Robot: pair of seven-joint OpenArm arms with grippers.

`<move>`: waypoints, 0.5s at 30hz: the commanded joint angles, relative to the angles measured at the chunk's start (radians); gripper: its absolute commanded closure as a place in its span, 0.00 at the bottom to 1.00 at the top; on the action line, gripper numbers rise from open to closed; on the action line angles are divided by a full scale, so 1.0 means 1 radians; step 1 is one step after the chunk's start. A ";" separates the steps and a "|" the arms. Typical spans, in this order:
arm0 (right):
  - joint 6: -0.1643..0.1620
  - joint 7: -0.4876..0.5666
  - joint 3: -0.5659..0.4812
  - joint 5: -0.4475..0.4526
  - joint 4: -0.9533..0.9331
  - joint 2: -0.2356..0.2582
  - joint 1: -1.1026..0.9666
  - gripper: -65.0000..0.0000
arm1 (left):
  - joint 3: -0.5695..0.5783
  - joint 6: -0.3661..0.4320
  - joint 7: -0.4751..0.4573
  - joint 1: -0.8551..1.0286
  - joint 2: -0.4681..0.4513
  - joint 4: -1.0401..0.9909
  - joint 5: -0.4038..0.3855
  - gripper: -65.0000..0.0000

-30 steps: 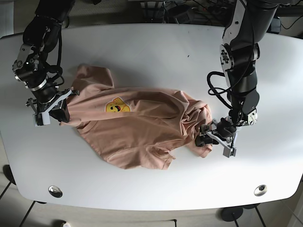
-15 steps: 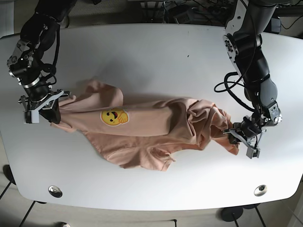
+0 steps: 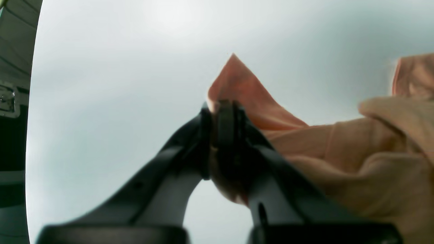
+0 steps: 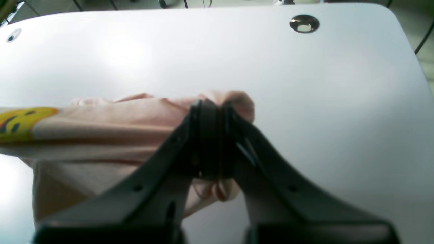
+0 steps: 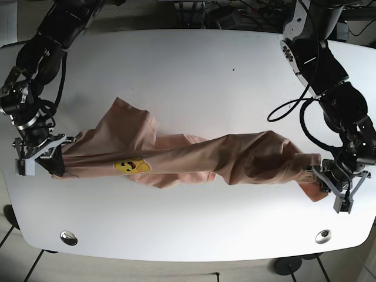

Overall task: Fold the T-shirt properly
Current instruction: 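Lift the shirt with both grippers and drag it flat across the table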

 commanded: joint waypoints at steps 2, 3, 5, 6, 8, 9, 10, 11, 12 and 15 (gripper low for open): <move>-0.007 0.009 0.006 -0.054 -0.071 0.018 0.183 0.97 | 0.000 0.004 -0.022 -0.143 -0.002 -0.054 0.004 1.00; -0.005 0.009 0.004 -0.065 -0.112 0.021 0.235 0.97 | 0.000 0.005 -0.021 -0.189 0.015 -0.089 0.006 1.00; -0.005 0.007 -0.059 -0.082 -0.186 0.049 0.359 0.97 | 0.002 0.005 -0.021 -0.307 0.026 -0.183 0.007 1.00; -0.007 0.007 -0.091 -0.082 -0.197 0.064 0.398 0.97 | 0.002 0.005 -0.021 -0.356 0.026 -0.229 0.006 1.00; -0.008 0.010 -0.149 -0.083 -0.244 0.072 0.519 0.97 | 0.002 0.005 -0.024 -0.494 0.026 -0.369 0.004 1.00; -0.008 0.010 -0.169 -0.083 -0.269 0.075 0.573 0.97 | 0.002 0.005 -0.025 -0.554 0.026 -0.415 0.004 1.00; -0.008 0.010 -0.184 -0.083 -0.293 0.078 0.623 0.97 | 0.002 0.005 -0.027 -0.606 0.023 -0.450 0.004 1.00; -0.008 0.012 -0.206 -0.085 -0.330 0.079 0.708 0.97 | 0.002 0.005 -0.050 -0.687 0.020 -0.498 0.004 1.00; -0.007 0.012 -0.218 -0.085 -0.361 0.081 0.765 0.97 | 0.002 0.005 -0.085 -0.738 0.018 -0.531 0.009 1.00; -0.007 0.013 -0.276 -0.082 -0.430 0.096 0.927 0.97 | 0.003 0.005 -0.136 -0.819 -0.031 -0.643 0.009 1.00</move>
